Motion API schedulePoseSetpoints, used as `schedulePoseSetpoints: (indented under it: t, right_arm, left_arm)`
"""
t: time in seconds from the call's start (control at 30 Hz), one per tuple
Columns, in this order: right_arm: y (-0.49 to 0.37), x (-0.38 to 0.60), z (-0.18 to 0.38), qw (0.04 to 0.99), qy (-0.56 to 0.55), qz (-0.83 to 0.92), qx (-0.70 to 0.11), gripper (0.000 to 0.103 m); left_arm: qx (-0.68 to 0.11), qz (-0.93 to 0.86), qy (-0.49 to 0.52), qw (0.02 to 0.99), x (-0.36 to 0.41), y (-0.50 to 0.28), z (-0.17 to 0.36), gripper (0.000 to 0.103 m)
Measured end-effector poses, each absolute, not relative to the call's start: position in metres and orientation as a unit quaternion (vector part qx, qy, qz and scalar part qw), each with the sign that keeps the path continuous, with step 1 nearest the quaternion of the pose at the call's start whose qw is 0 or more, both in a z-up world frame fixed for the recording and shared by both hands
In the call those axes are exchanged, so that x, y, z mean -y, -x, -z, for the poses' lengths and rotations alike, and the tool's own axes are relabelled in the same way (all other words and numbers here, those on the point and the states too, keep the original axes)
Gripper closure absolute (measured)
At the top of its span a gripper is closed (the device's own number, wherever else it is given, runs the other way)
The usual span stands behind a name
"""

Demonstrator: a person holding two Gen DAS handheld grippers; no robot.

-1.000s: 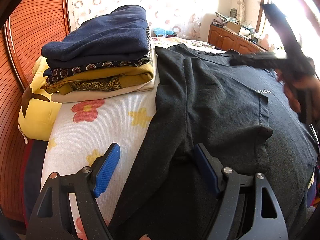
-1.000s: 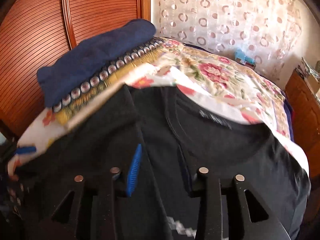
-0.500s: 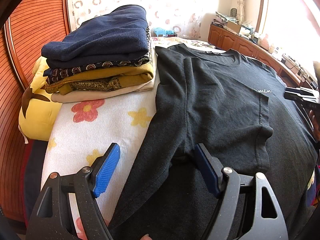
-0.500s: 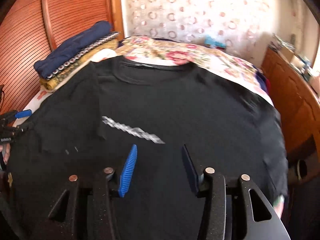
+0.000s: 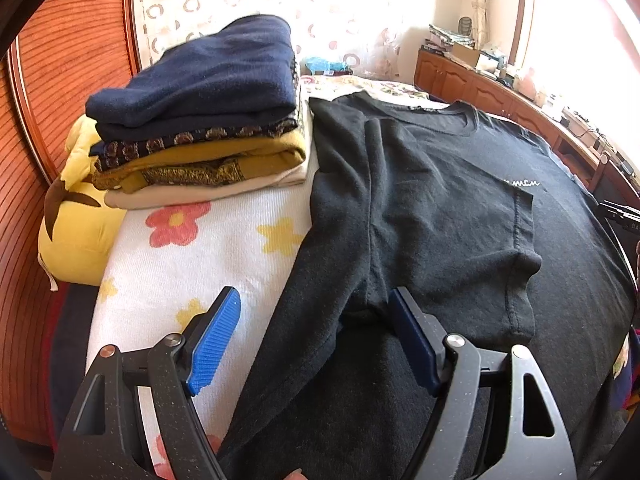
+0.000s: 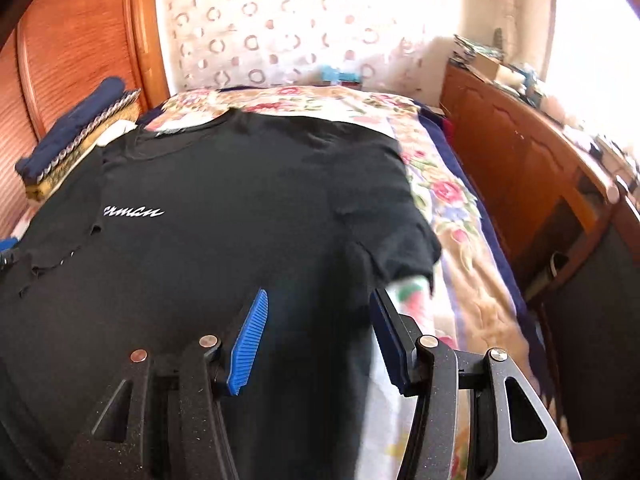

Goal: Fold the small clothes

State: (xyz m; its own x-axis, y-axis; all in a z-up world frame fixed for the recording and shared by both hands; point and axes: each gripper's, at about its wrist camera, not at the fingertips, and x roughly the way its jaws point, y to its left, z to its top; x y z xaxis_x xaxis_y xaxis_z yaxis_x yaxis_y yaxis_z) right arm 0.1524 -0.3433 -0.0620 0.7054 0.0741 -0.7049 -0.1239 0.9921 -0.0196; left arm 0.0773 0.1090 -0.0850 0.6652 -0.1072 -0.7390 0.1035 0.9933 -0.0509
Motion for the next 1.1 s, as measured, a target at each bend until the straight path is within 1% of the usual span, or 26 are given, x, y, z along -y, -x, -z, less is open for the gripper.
schedulePoseSetpoints:
  t: [0.2,0.37,0.5,0.6,0.67,0.7,0.73,0.77,0.83,0.93,1.1]
  right_arm:
    - [-0.155,0.366,0.053,0.928,-0.001,-0.026,-0.373,0.048]
    - [-0.163,0.388,0.061,0.920,-0.051,-0.013,-0.389,0.048]
    - [-0.176,0.402,0.064,0.911,-0.097,-0.017,-0.401,0.048]
    - [-0.182,0.403,0.066,0.905,-0.112,-0.031,-0.410,0.056]
    - [-0.184,0.404,0.064,0.903,-0.115,-0.044,-0.411,0.065]
    - [-0.183,0.403,0.063,0.903,-0.117,-0.051,-0.411,0.074]
    - [-0.183,0.404,0.063,0.903,-0.115,-0.056,-0.410,0.089]
    - [-0.181,0.404,0.061,0.905,-0.110,-0.056,-0.407,0.094]
    - [-0.179,0.401,0.057,0.911,-0.085,-0.048,-0.401,0.098]
    - [-0.175,0.392,0.049,0.921,-0.048,-0.036,-0.384,0.099]
    - [-0.159,0.375,0.018,0.946,-0.023,-0.055,-0.320,0.099]
  left_arm:
    - [-0.382,0.062,0.003,0.922,-0.102,-0.070,0.065,0.026]
    - [-0.358,0.087,-0.007,0.930,-0.082,-0.068,0.046,0.026]
    - [-0.353,0.105,-0.022,0.929,-0.063,-0.073,0.041,0.026]
    - [-0.357,0.115,-0.032,0.926,-0.052,-0.081,0.044,0.026]
    - [-0.362,0.119,-0.041,0.924,-0.043,-0.086,0.048,0.026]
    - [-0.364,0.119,-0.044,0.923,-0.040,-0.089,0.050,0.026]
    - [-0.368,0.120,-0.046,0.921,-0.039,-0.092,0.052,0.026]
    - [-0.372,0.120,-0.047,0.919,-0.037,-0.096,0.055,0.026]
    - [-0.381,0.123,-0.050,0.915,-0.034,-0.100,0.059,0.026]
    - [-0.392,0.126,-0.051,0.910,-0.029,-0.105,0.064,0.026]
    - [-0.394,0.130,-0.053,0.908,-0.023,-0.106,0.063,0.026]
